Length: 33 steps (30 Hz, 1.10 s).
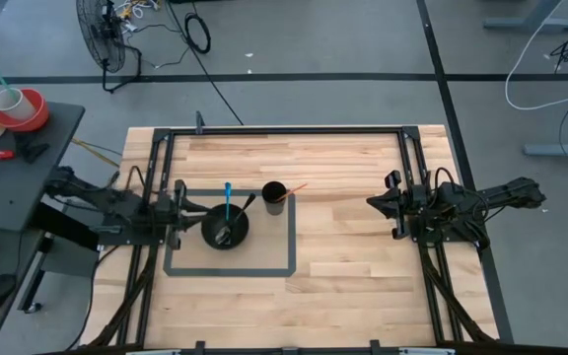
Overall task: Pick & Place Utensil
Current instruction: Return to Home Position
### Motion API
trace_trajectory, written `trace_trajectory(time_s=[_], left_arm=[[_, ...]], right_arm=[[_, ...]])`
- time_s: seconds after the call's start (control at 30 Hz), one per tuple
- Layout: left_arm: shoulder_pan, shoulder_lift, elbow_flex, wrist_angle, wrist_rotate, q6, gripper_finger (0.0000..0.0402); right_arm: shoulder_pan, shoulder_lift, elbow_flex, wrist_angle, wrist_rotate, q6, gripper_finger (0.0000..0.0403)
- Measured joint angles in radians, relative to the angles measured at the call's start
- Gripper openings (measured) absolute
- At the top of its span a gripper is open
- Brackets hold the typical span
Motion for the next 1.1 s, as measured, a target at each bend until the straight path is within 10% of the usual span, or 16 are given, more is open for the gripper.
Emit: trace_trajectory(time_s=[0.27,1.1], left_arm=[[0.166,-0.152,-0.193,0.198,0.351,0.041,0.0090],[0.412,-0.155,-0.194,0.015,0.502,0.014,0.0090]], right_arm=[[0.000,0.000,0.000,0.000,0.000,-0.001,0.0017],[0.000,0.001,0.000,-0.001,0.000,-0.001,0.0017]])
